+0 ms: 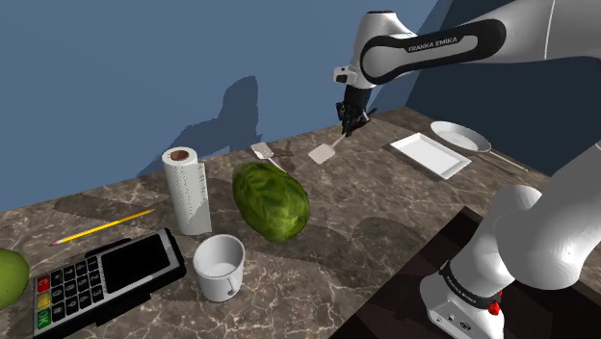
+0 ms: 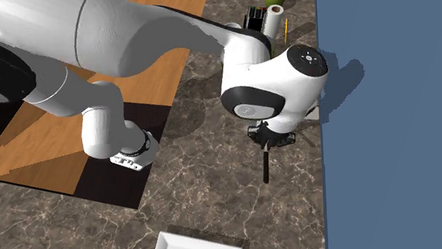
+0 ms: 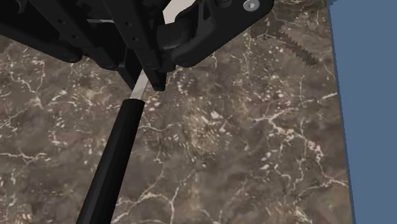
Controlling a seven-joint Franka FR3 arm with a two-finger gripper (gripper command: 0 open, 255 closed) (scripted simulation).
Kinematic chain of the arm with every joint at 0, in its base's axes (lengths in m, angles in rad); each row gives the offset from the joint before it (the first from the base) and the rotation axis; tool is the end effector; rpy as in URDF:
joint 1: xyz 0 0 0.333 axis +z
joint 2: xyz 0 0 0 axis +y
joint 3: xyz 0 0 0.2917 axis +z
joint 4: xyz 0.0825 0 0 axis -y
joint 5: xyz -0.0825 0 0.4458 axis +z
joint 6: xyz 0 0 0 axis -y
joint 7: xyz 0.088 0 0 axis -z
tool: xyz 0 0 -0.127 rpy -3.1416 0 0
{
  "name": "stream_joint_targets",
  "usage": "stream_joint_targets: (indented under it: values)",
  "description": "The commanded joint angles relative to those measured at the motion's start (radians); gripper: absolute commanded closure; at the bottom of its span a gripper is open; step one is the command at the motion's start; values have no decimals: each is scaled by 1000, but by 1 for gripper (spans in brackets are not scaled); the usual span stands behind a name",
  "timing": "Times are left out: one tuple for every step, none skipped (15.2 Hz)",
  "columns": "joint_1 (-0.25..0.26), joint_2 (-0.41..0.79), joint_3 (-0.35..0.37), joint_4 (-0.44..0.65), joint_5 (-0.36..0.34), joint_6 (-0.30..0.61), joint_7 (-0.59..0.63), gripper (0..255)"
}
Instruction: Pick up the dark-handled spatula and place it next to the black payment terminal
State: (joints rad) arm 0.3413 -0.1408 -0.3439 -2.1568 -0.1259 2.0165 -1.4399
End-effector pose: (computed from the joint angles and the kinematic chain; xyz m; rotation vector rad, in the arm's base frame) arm 0.5674 -0.0118 0.3843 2.2696 2.1045 -0.0748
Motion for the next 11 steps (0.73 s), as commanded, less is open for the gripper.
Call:
stream_joint_targets:
  values:
    - [21, 10, 26, 13, 8, -7, 43, 255]
    - [32, 18, 39, 21, 13, -10, 65, 255]
    - [43, 27, 52, 31, 18, -12, 86, 255]
    - [54, 37, 65, 41, 23, -15, 107, 255]
    - [65, 48, 77, 53, 28, -18, 128, 255]
    - [76, 59, 90, 66, 32, -21, 148, 255]
    - [86, 72, 101, 80, 37, -25, 168, 255]
    - [97, 85, 113, 95, 42, -28, 188, 255]
    - [108, 99, 124, 111, 47, -32, 208, 255]
    - [118, 114, 135, 129, 51, -36, 227, 255]
    - [129, 130, 146, 147, 55, -41, 246, 255]
